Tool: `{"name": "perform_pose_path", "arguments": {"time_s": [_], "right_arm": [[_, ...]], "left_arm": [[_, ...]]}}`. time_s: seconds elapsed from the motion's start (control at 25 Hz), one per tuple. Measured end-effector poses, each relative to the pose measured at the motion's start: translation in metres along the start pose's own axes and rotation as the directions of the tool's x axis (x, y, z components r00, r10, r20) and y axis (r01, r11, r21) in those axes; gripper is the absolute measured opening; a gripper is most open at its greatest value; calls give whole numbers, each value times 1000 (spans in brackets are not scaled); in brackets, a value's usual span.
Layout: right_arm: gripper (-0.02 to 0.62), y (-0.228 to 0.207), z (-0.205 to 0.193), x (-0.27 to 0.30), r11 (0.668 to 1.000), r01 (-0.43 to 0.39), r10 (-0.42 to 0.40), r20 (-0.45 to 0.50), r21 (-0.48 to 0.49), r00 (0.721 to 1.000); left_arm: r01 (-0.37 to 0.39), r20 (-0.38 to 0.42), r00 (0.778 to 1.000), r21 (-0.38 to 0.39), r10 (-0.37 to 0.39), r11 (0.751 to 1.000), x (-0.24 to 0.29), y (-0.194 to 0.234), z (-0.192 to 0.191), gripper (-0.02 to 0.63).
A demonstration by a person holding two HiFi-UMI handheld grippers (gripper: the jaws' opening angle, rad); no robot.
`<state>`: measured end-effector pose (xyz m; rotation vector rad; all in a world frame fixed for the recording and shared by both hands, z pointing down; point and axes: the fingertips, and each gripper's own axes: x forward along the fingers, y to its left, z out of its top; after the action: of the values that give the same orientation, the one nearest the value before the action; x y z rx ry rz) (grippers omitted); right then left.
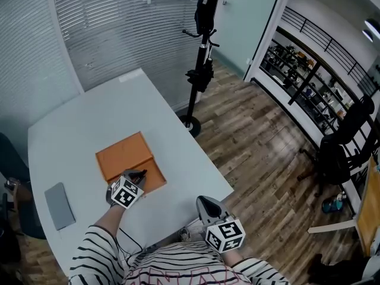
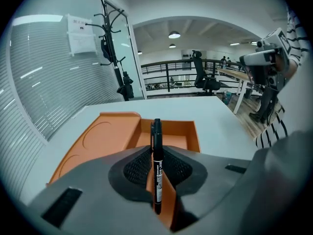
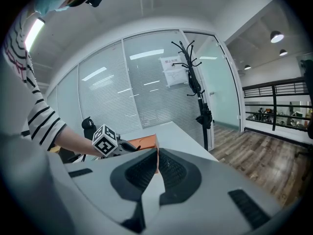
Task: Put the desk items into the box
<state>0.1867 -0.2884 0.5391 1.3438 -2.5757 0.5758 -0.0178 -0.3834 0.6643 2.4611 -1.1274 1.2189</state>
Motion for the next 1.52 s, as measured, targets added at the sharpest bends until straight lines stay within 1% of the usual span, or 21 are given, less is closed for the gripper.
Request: {"name": "perform_pose_path", "arguments": {"time_s": [0.2, 0.48, 0.6, 0.72, 0.8, 1.08, 1.52], "right_arm": [[28, -4, 0, 1, 1000, 2, -2, -5, 4, 1000], [28, -16, -2, -3, 999, 31, -31, -4, 15, 1000], [28, -21, -2, -5, 999, 45, -45, -1, 23, 999], [28, -26, -2, -7, 998, 56, -56, 3, 29, 998], [28, -28, -2, -8, 998, 60, -60, 6, 30, 998], [28, -30, -4, -9, 997, 68, -68, 5, 34, 998], [28, -29, -7, -14, 997, 72, -72, 5, 37, 997]], "left_arm": [[22, -76, 997, -27, -24, 999, 15, -2, -11, 72], [40, -131, 990, -42, -45, 998, 30, -6, -17, 72], [42, -174, 983, -55, -51, 998, 35, -5, -21, 72], [39, -231, 972, -44, -48, 998, 40, -7, -27, 72], [39, -253, 966, -44, -49, 998, 42, -9, -32, 72], [44, -277, 959, -44, -54, 998, 46, -9, -35, 72], [36, -280, 959, -41, -46, 998, 45, -9, -35, 74]]}}
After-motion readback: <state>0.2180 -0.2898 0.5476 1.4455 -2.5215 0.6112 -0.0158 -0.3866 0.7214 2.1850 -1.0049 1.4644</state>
